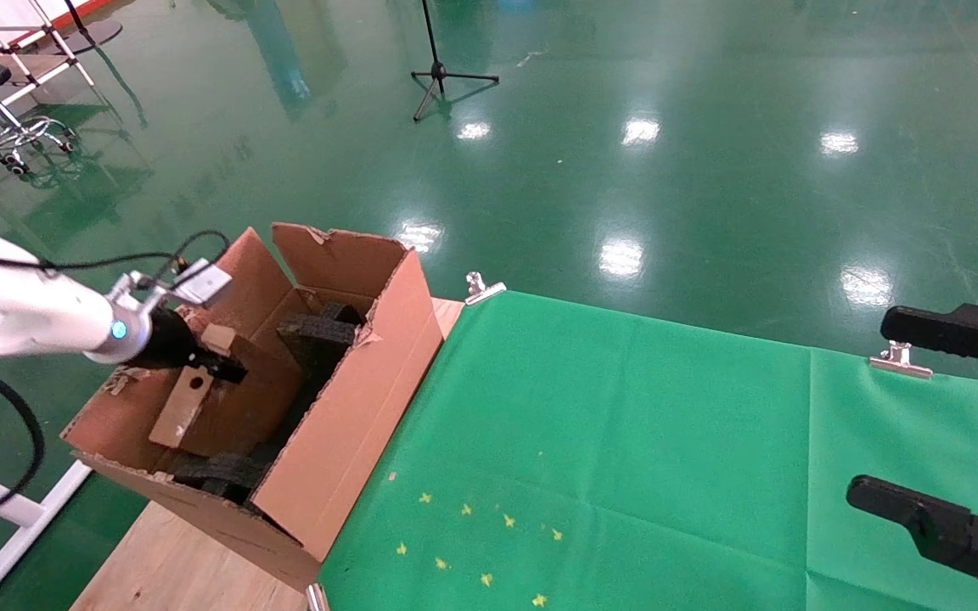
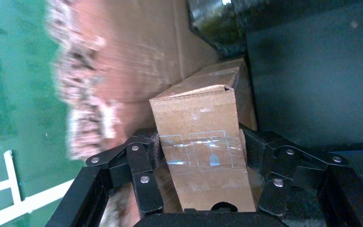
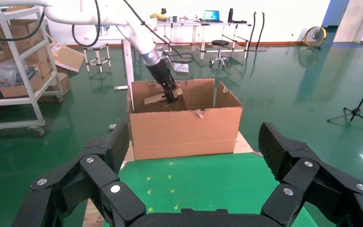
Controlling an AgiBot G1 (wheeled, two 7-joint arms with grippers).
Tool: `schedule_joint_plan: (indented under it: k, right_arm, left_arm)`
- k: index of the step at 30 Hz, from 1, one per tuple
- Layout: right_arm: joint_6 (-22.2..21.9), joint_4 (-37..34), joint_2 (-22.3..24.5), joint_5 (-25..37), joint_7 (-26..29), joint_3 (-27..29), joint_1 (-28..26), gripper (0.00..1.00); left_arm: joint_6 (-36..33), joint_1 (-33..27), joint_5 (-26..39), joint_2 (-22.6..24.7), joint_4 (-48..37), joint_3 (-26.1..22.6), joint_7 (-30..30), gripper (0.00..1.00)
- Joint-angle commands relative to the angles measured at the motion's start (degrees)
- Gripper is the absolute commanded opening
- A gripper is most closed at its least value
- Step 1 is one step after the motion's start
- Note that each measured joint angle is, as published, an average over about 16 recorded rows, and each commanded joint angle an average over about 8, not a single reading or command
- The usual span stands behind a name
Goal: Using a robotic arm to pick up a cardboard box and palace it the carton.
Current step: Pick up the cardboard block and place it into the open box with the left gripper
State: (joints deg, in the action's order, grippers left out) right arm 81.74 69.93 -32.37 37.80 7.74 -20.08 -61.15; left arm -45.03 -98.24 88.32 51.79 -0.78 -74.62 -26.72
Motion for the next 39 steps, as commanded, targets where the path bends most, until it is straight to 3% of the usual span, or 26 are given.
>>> schedule_joint_plan:
  k: [1,9,17,39]
  right_arm:
    - [0.0,0.0,0.0,0.0,0.0,0.0,0.0,1.00]
    - [0.0,0.0,0.0,0.0,0.0,0.0,0.0,1.00]
    - [0.0,0.0,0.0,0.0,0.0,0.0,0.0,1.00]
    - [0.0,0.0,0.0,0.0,0.0,0.0,0.0,1.00]
  left_arm:
    - [0.6,1.3,-0.2,0.1,0.0,0.1,-0.3,0.00]
    - [3.2,4.4,-1.1,1.2,0.5,0.8,-1.2,0.02]
    - [5.3,5.4,-2.5,1.4,0.7,1.8,-2.0,1.00]
    - [4.3,5.0,-2.1,1.3,0.6,1.5,-1.8,1.00]
